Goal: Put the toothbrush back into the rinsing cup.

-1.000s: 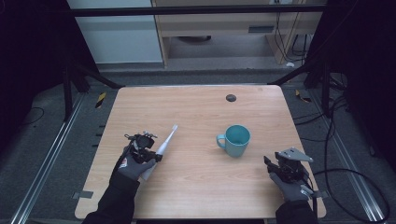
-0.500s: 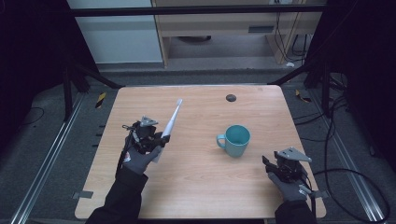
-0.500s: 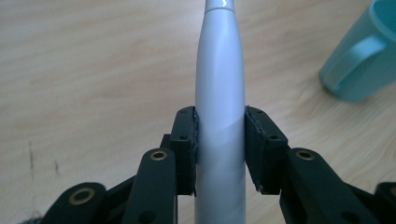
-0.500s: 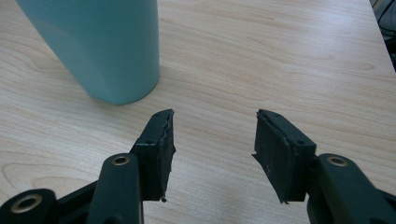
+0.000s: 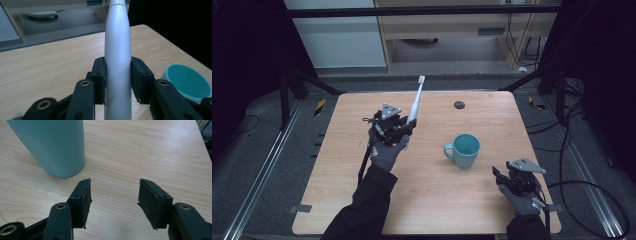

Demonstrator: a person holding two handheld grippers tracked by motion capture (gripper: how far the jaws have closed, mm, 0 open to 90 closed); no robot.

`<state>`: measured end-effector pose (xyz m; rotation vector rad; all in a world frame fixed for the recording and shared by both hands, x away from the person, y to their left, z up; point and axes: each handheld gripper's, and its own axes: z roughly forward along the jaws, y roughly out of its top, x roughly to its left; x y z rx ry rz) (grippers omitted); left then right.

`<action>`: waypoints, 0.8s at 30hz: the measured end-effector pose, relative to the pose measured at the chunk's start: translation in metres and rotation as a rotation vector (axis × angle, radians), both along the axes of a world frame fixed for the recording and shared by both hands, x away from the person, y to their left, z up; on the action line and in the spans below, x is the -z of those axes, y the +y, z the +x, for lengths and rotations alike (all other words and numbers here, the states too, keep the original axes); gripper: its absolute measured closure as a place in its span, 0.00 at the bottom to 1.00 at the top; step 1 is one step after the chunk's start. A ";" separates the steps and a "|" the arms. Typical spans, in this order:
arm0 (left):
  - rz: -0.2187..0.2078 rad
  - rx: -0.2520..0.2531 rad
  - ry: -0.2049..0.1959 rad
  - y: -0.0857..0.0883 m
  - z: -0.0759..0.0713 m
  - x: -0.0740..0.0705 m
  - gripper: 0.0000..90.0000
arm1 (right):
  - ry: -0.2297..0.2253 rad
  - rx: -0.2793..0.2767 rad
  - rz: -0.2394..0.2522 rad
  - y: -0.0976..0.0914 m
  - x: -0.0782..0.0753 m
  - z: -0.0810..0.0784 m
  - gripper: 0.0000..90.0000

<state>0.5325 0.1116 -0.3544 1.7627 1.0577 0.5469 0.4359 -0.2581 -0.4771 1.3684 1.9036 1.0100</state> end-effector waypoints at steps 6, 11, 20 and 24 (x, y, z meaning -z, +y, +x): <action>-0.022 0.011 -0.042 -0.024 0.005 -0.004 0.73 | 0.003 -0.003 0.002 0.000 0.001 0.000 0.48; -0.065 0.023 -0.068 -0.042 0.009 -0.007 0.73 | 0.000 0.000 0.004 0.000 0.002 0.001 0.47; -0.102 0.046 -0.083 -0.075 0.013 -0.005 0.73 | -0.004 -0.001 0.004 0.001 0.002 0.001 0.47; -0.126 0.055 -0.092 -0.090 0.015 0.001 0.73 | -0.005 -0.001 0.009 0.000 0.002 0.001 0.47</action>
